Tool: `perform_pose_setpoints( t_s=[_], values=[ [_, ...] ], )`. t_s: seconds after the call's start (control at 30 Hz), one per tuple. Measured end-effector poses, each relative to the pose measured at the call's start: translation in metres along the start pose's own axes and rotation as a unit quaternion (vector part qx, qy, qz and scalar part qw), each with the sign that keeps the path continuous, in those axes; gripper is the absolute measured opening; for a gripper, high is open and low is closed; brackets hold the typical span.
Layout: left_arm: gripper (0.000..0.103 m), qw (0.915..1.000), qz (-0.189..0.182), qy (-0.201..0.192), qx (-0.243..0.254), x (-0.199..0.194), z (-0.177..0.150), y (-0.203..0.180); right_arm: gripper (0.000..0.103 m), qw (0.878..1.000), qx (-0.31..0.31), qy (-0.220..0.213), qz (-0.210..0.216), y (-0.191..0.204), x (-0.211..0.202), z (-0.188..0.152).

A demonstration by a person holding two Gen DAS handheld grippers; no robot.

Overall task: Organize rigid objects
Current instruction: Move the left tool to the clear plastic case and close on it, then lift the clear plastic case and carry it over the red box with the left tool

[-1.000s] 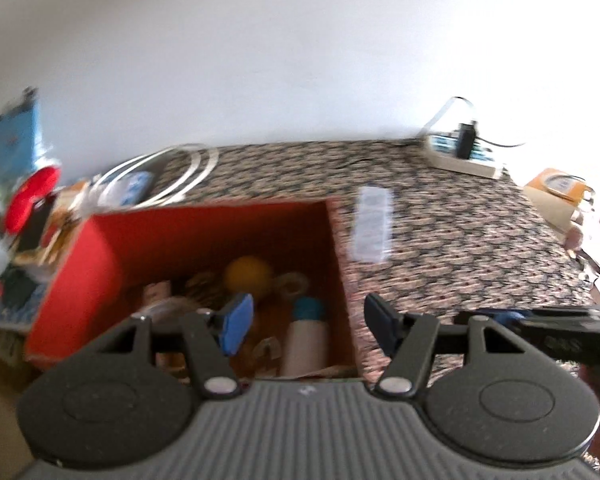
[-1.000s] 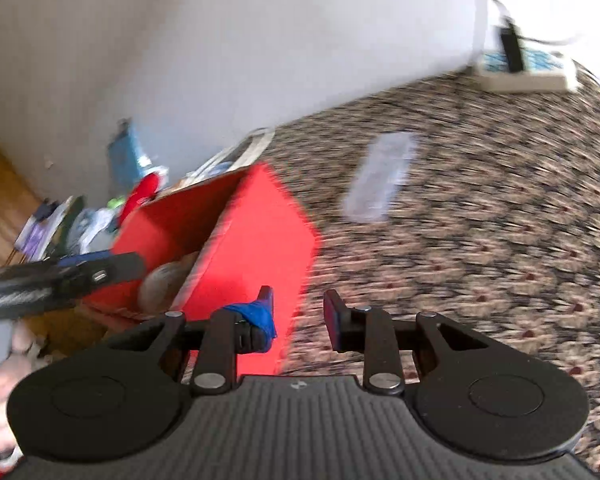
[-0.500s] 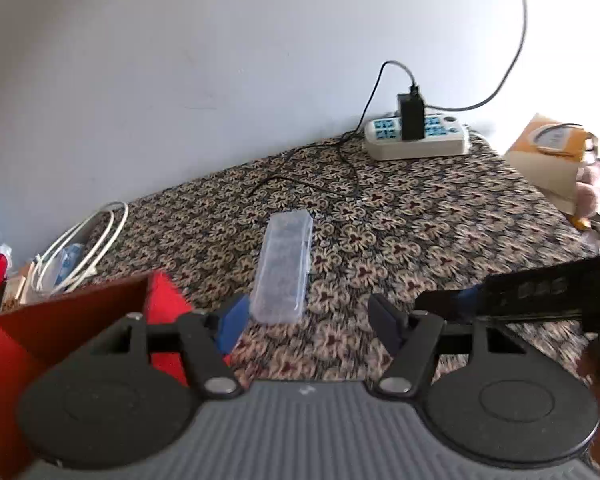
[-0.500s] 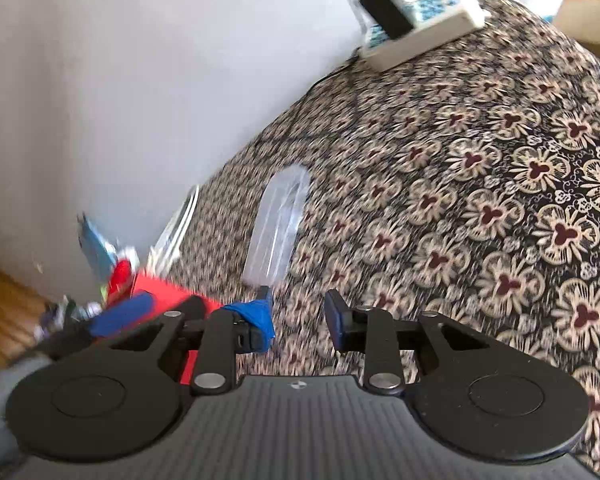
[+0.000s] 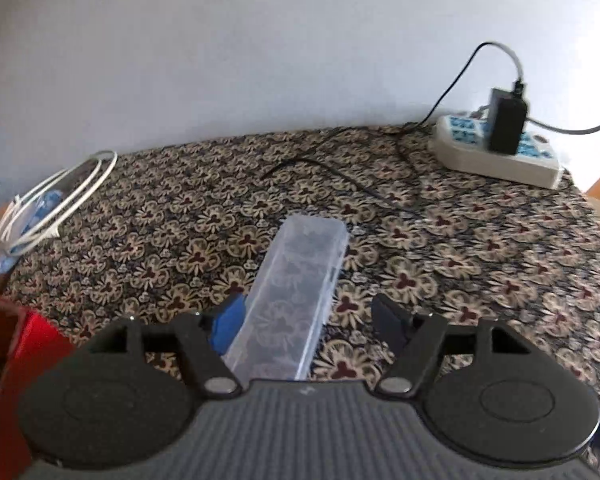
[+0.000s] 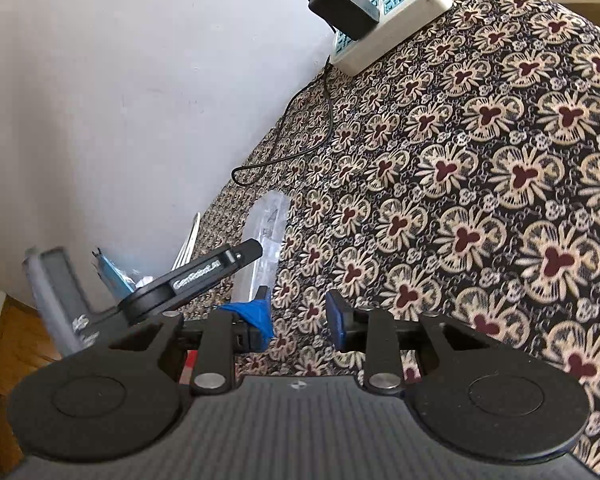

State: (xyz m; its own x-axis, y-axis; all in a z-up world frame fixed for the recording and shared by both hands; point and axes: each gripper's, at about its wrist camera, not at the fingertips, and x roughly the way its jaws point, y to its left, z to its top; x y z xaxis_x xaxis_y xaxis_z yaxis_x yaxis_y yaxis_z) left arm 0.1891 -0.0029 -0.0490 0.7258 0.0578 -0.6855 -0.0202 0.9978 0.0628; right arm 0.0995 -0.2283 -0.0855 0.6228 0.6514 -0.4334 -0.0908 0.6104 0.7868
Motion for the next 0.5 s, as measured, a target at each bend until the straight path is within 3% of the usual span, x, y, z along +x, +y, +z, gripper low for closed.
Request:
perform_pose_setpoints(
  t_s=[0.13, 0.27, 0.33, 0.4, 0.5],
  values=[
    [0.076, 0.9995, 0.027, 0.015, -0.01, 0.02, -0.004, 0.0, 0.014, 1.0, 0.003, 0.001, 0.008, -0.006, 0.003, 0.006],
    [0.077, 0.9987, 0.025, 0.04, -0.021, 0.035, -0.007, 0.003, 0.014, 1.0, 0.002, 0.005, 0.01, -0.009, 0.011, 0.008],
    [0.072, 0.9987, 0.018, 0.036, -0.031, 0.035, -0.009, 0.005, 0.014, 1.0, 0.004, 0.008, 0.008, -0.012, 0.018, 0.009],
    [0.06, 0.9987, 0.001, 0.04, -0.032, 0.034, -0.008, 0.006, 0.014, 1.0, 0.005, 0.01, 0.009, -0.013, 0.024, 0.01],
    [0.057, 0.9985, -0.003, 0.043, -0.032, 0.032, -0.009, 0.003, 0.014, 1.0, 0.006, 0.014, 0.01, -0.017, 0.031, 0.009]
  ],
)
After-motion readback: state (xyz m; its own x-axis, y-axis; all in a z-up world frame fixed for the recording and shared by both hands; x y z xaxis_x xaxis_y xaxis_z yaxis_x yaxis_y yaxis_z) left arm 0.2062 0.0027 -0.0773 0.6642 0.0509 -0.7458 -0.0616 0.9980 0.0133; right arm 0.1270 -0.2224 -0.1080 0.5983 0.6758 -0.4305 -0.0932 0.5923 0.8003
